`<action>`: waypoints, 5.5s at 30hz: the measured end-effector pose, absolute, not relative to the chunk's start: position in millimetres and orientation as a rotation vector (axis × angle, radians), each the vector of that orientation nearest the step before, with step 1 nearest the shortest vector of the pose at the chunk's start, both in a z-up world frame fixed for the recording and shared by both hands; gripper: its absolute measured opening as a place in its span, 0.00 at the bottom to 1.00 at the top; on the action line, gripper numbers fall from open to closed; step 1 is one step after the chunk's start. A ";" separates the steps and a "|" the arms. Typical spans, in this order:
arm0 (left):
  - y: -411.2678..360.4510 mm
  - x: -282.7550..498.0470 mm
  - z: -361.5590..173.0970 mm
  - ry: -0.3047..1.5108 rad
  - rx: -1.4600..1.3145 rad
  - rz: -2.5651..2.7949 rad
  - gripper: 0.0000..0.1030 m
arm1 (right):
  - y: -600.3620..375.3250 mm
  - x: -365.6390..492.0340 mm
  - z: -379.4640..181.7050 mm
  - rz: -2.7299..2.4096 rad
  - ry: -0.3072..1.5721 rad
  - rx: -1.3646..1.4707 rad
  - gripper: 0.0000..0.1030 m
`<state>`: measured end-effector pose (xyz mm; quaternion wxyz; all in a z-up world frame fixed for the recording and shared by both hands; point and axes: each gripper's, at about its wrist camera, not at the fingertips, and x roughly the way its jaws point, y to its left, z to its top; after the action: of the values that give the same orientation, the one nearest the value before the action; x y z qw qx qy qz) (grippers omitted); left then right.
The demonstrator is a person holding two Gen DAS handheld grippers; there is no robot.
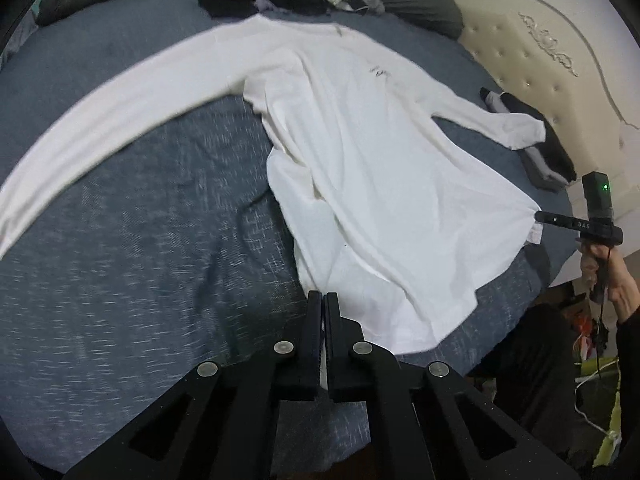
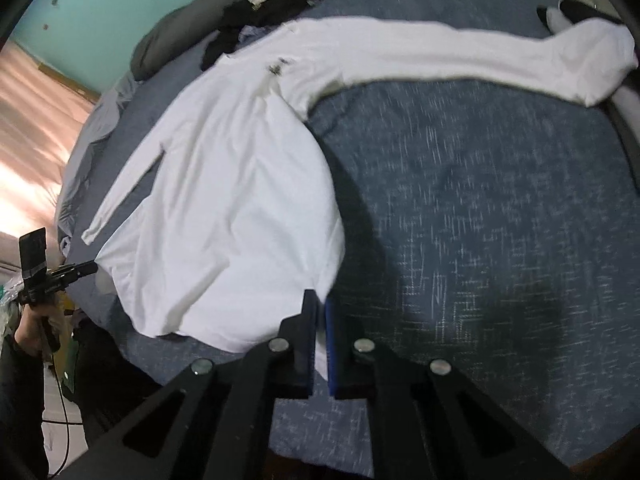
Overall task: Fold clothes
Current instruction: 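Grasp the shirt hem with the left tool beside the right tool, then hold the hem with both tools and pull it taut away from the collar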
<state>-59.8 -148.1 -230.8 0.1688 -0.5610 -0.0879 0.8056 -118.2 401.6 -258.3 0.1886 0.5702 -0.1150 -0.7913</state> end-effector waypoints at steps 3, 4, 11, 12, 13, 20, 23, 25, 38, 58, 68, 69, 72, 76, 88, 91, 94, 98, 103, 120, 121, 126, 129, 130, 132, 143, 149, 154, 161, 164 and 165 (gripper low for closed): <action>-156.0 -54.3 -211.0 -0.217 -1.572 2.309 0.01 | 403.6 -111.5 -239.8 -2.228 -0.323 1.576 0.03; -159.2 -51.4 -206.5 -0.206 -1.570 2.315 0.01 | 405.1 -108.1 -234.7 -2.227 -0.320 1.572 0.03; -186.5 -36.4 -209.5 -0.222 -1.614 2.331 0.01 | 416.9 -92.4 -245.1 -2.229 -0.330 1.625 0.03; -189.0 -35.6 -214.0 -0.233 -1.629 2.328 0.01 | 418.6 -90.5 -248.0 -2.229 -0.333 1.634 0.03; -189.1 -36.1 -219.7 -0.246 -1.645 2.318 0.01 | 420.2 -88.6 -250.8 -2.230 -0.335 1.644 0.03; -188.8 -43.7 -264.1 -0.320 -1.731 2.270 0.01 | 421.3 -84.2 -285.9 -2.224 -0.357 1.720 0.03; -189.7 -47.4 -280.7 -0.355 -1.756 2.252 0.01 | 426.3 -85.3 -295.9 -2.236 -0.385 1.720 0.03; -190.3 -49.7 -291.7 -0.377 -1.772 2.239 0.02 | 428.7 -86.1 -296.8 -2.244 -0.399 1.707 0.03; -186.3 -35.4 -303.5 -0.379 -1.720 2.179 0.45 | 423.1 -86.3 -295.8 -2.201 -0.437 1.691 0.32; -190.1 -27.0 -251.0 -0.282 -1.586 2.208 0.04 | 416.8 -75.9 -256.2 -2.216 -0.287 1.646 0.04; -204.4 3.9 -251.7 -0.222 -1.636 2.173 0.04 | 414.8 -56.4 -269.1 -2.177 -0.201 1.702 0.04; -205.9 5.6 -255.9 -0.226 -1.645 2.170 0.04 | 414.8 -55.5 -275.5 -2.171 -0.209 1.716 0.04; -210.5 10.7 -268.4 -0.237 -1.673 2.162 0.04 | 411.1 -52.5 -290.0 -2.153 -0.227 1.739 0.04; -216.5 17.6 -285.0 -0.252 -1.711 2.151 0.04 | 399.8 -51.2 -299.3 -2.127 -0.181 1.751 0.04; -221.3 18.0 -299.5 -0.266 -1.739 2.149 0.04 | 402.1 -48.0 -312.3 -2.107 -0.205 1.767 0.05; -222.9 17.2 -300.9 -0.276 -1.759 2.148 0.05 | 401.8 -47.4 -309.3 -2.104 -0.217 1.772 0.05; -227.3 17.8 -297.0 -0.281 -1.754 2.161 0.07 | 401.5 -46.7 -301.3 -2.112 -0.205 1.755 0.06; -236.2 19.3 -289.2 -0.288 -1.764 2.201 0.07 | 400.7 -46.2 -290.8 -2.144 -0.181 1.720 0.07; -244.4 14.9 -273.7 -0.354 -1.715 2.257 0.07 | 389.7 -46.2 -286.6 -2.133 -0.135 1.703 0.16; -225.3 3.6 -255.6 -0.361 -1.641 2.264 0.08 | 371.0 -33.4 -321.7 -2.035 0.148 1.813 0.28; -225.3 3.6 -255.4 -0.361 -1.641 2.265 0.08 | 370.3 -31.9 -321.9 -2.036 0.170 1.808 0.28; -222.7 3.4 -254.7 -0.363 -1.639 2.266 0.08 | 365.0 -23.4 -324.9 -2.023 0.279 1.782 0.23; -220.9 3.4 -252.6 -0.354 -1.634 2.267 0.08 | 368.5 -20.5 -323.3 -2.034 0.290 1.764 0.07; -220.6 3.5 -252.2 -0.355 -1.633 2.267 0.08 | 371.2 -20.3 -322.1 -2.041 0.278 1.757 0.05; -220.9 3.2 -251.0 -0.358 -1.629 2.269 0.08 | 376.6 -19.3 -319.2 -2.053 0.262 1.744 0.01; -217.3 0.1 -248.6 -0.363 -1.624 2.268 0.08 | 383.2 -11.9 -305.9 -2.060 0.213 1.692 0.02; -211.2 0.3 -244.5 -0.352 -1.617 2.262 0.08 | 361.4 -18.2 -321.6 -2.043 0.363 1.728 0.17; -215.3 2.5 -241.6 -0.351 -1.614 2.265 0.08 | 351.4 -19.3 -333.8 -2.002 0.448 1.752 0.24; -223.3 2.3 -242.2 -0.377 -1.616 2.275 0.08 | 350.9 -16.4 -336.7 -1.980 0.534 1.747 0.08; -222.1 2.2 -240.8 -0.376 -1.611 2.272 0.08 | 357.1 -17.2 -334.2 -1.989 0.506 1.742 0.03; -221.5 2.1 -240.4 -0.375 -1.610 2.271 0.08 | 359.4 -17.0 -332.0 -1.995 0.492 1.736 0.03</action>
<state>2.1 -221.5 -240.4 0.1657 -0.5654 -0.1316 0.7972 -17.0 359.4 -332.0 0.2240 0.6290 0.1783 -0.7228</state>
